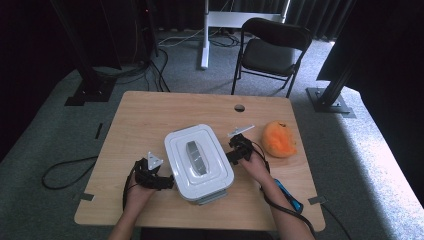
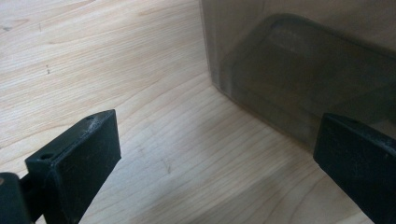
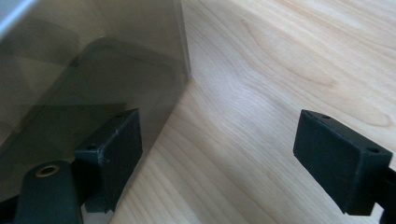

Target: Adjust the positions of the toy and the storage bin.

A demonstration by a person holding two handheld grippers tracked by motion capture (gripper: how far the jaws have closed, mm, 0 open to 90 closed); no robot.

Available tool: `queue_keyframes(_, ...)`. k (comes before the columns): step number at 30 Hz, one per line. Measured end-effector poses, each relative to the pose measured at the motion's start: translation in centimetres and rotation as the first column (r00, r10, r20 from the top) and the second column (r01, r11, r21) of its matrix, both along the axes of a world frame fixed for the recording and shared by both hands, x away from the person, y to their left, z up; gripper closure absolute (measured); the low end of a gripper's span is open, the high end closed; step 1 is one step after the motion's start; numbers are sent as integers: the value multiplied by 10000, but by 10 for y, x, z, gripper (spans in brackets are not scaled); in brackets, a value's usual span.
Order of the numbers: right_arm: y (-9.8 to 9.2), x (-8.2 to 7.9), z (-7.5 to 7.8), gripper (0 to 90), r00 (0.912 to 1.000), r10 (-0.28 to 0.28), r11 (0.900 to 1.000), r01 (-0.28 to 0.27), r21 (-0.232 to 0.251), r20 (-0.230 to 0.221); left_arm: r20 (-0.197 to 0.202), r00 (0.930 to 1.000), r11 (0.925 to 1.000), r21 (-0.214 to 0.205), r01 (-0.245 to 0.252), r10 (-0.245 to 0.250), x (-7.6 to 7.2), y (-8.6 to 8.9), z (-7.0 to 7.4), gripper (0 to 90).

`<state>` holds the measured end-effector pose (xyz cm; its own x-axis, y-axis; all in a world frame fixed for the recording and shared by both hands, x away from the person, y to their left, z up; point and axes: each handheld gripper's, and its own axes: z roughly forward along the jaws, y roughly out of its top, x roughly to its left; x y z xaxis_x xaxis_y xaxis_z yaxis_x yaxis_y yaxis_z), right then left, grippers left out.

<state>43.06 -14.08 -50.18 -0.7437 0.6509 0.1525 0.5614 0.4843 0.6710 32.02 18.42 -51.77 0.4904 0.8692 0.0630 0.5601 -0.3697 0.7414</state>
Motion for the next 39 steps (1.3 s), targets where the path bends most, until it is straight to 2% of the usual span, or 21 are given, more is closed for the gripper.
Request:
queue_keyframes(6,-8,3,1,149,9999,-101,9997,101,201,-35,-43,9997,9997,-72,220,-221,1,-6,0,11)
queue_keyframes(15,-21,2,-1,153,9999,48,9998,-45,195,-132,-58,9988,9988,-55,480,-480,3,-17,1,11)
queue_keyframes(22,-32,-1,0,140,9999,-55,9989,59,455,-96,-33,9984,9981,-266,560,-561,4,-20,1,11)
queue_keyframes(24,-35,-3,0,140,10000,-48,9987,50,508,-37,-34,9986,9977,-415,533,-535,5,-17,1,11)
queue_keyframes(27,-40,-6,3,140,9999,-81,9989,78,453,78,28,9993,9987,-368,361,-360,7,-11,0,11)
queue_keyframes(29,-45,-8,5,140,9997,-164,9987,156,477,173,-48,9992,9978,-533,396,-399,8,-5,0,11)
queue_keyframes(32,-53,-13,8,140,9993,-236,9974,215,682,302,-54,9989,9979,-437,469,-472,7,2,-3,11)
queue_keyframes(35,-57,-16,9,140,9983,-300,9981,272,556,502,-128,9987,9979,-427,492,-497,7,9,-7,12)
queue_keyframes(39,-63,-21,10,140,9980,-295,9974,257,678,556,-301,9982,9984,-230,508,-515,5,18,-11,11)
